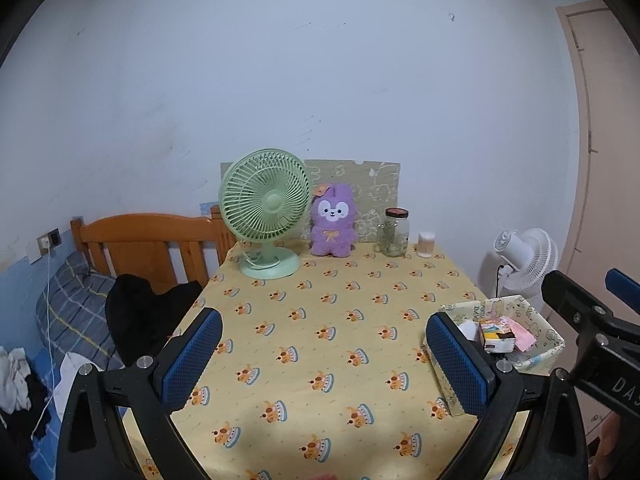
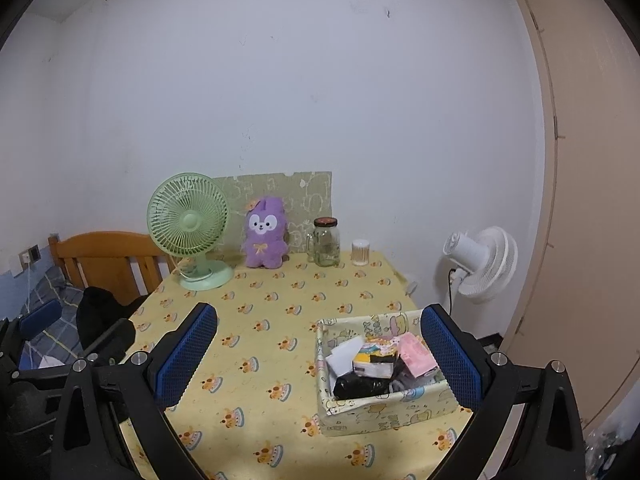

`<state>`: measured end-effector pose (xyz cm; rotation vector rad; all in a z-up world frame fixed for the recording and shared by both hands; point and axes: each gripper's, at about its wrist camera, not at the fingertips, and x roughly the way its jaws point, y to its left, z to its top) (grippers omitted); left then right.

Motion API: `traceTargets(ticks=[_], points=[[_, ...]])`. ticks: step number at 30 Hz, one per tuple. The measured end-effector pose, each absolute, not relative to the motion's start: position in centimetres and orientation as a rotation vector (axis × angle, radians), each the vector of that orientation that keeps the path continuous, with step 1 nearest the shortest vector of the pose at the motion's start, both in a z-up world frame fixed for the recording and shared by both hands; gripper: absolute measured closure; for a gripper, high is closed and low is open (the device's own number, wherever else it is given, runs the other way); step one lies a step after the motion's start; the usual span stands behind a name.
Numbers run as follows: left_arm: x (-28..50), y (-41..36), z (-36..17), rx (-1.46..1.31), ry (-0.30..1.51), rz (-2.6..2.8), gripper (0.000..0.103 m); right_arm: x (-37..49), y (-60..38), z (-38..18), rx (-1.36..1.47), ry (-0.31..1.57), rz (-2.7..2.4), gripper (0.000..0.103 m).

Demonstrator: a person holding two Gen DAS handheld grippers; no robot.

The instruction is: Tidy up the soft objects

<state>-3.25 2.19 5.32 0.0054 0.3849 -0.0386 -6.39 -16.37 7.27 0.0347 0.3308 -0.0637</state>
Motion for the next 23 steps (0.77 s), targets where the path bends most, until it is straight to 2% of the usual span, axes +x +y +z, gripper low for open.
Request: traceTargets(ticks=[23], points=[[-0.9,2.2,4.6,0.017,0.411,-0.033,0.0,-3.7,-16.3,6.1,0.022,0.395,-0.09,0.0]])
